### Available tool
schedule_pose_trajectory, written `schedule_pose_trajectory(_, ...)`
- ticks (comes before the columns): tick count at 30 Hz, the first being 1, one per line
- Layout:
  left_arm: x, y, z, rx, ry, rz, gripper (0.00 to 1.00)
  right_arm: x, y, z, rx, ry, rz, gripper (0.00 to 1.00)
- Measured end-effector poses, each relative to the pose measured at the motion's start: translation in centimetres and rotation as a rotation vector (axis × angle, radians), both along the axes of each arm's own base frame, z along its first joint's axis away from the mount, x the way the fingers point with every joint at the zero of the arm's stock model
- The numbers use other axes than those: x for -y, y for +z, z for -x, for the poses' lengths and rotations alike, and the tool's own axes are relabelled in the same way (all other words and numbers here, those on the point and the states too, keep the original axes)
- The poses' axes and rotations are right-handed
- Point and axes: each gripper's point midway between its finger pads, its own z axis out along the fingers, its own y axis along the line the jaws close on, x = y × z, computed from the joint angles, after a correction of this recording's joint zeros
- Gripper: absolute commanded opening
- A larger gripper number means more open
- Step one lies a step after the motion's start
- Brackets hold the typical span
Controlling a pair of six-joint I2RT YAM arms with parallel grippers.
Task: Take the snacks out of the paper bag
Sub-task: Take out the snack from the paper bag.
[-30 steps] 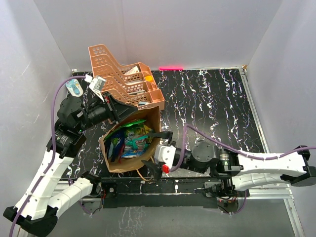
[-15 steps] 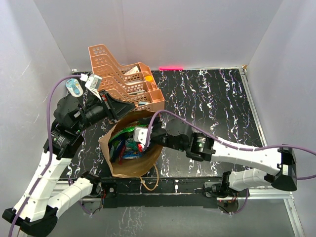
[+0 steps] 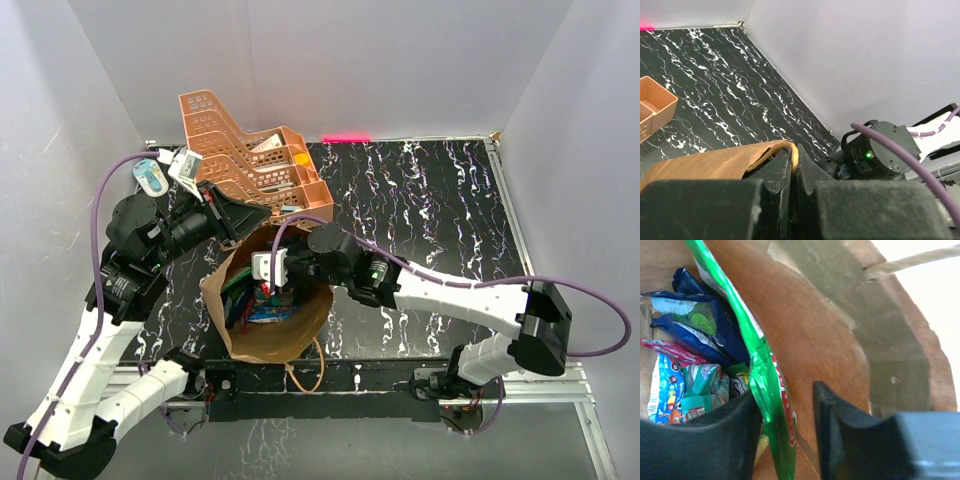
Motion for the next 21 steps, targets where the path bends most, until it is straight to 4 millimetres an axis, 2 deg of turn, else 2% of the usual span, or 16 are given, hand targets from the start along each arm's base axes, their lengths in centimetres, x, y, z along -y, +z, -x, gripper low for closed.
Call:
schedule_pose_trajectory(1,-0.1,0.0,-0.1,-0.001,0.007,0.001,0.00,-0.1,-0.4,-0.2,-0.002,0.002,0.008,0.34)
schedule_pose_trajectory(8,-0.8,0.0,-0.8,-0.018,0.071,-0.003,0.00,-1.3,-2.1,-0.2,-0.009,0.040,0.040,0.29)
schedule_pose_trajectory(12,-1.3,0.0,-1.1,-0.020,0.110,-0.001,0.00,-1.6,-1.6,-0.1,-0.002,0.059,0.029,0.09)
schedule_pose_trajectory(13,-1.4,0.1,-1.2,-0.020,0.120,0.001,0.00,-1.7,-1.3,-0.1,0.002,0.063,0.023,0.08)
schedule_pose_trajectory(16,-1.8,0.3,-1.3,-0.020,0.149,0.011,0.00,-2.1,-0.1,-0.2,0.014,0.067,-0.001,0.08)
schedule_pose_trajectory(21,-2.8,0.7,-1.2,-0.016,0.202,0.026,0.00,-2.2,0.4,-0.2,0.016,0.064,-0.015,0.08)
